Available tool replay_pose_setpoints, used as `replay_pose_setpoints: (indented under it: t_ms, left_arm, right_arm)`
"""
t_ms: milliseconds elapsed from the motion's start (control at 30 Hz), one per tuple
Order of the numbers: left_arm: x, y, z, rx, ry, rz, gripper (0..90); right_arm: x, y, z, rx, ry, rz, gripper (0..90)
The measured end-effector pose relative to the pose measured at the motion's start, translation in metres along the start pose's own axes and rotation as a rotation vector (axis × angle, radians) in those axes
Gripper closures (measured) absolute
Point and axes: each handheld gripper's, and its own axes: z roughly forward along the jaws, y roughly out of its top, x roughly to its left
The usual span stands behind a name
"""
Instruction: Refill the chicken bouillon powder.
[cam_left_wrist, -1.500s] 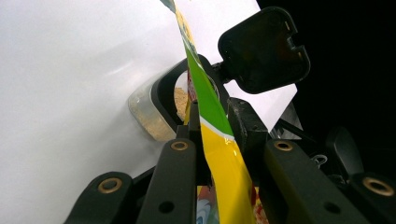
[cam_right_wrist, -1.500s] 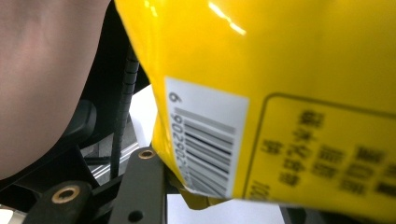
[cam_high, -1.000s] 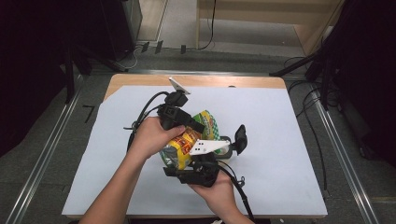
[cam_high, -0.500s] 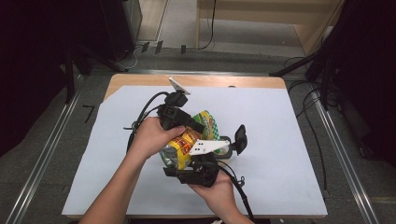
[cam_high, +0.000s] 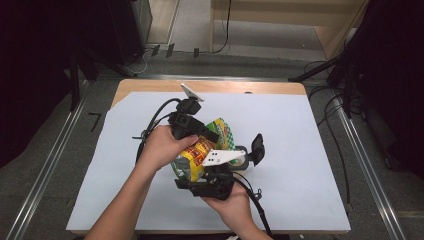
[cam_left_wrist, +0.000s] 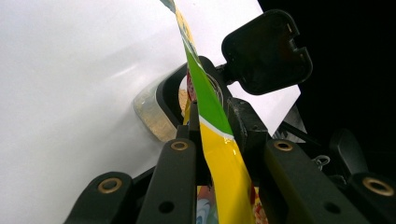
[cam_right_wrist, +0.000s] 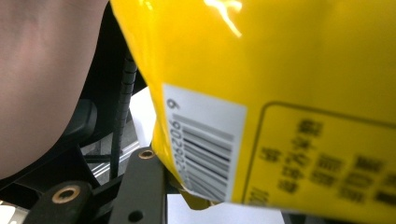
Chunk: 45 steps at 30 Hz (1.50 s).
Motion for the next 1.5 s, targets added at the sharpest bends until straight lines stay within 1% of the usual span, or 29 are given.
replay_pose_setpoints:
  t_ms: [200, 533, 767, 1033, 1167, 1500]
  left_arm:
    - [0.0001, -0.0010, -0.0027, -0.015, -0.003, 0.002, 80.3]
    - [-0.0005, -0.0033, -0.0061, -0.033, 0.009, 0.009, 80.3]
    - [0.0003, -0.0050, -0.0079, -0.045, 0.010, 0.001, 80.3]
    - [-0.0017, -0.0067, -0.0079, -0.038, 0.014, 0.019, 80.3]
    - [-0.0028, -0.0068, -0.0085, -0.045, 0.013, 0.013, 80.2]
    - [-0.0027, -0.0072, -0.0077, -0.042, 0.012, 0.015, 80.1]
  right_arm:
    - [0.0004, 0.0015, 0.0010, 0.001, -0.003, -0.011, 65.0]
    - [0.0004, 0.0030, 0.0026, 0.004, -0.004, -0.030, 65.0]
    - [0.0008, 0.0036, 0.0046, 0.007, -0.003, -0.038, 65.0]
    - [0.0024, 0.0018, 0.0069, 0.004, -0.018, -0.045, 65.0]
    - [0.0032, 0.0020, 0.0068, -0.005, -0.019, -0.046, 65.0]
    - [0.0029, 0.0017, 0.0063, -0.003, -0.016, -0.047, 65.0]
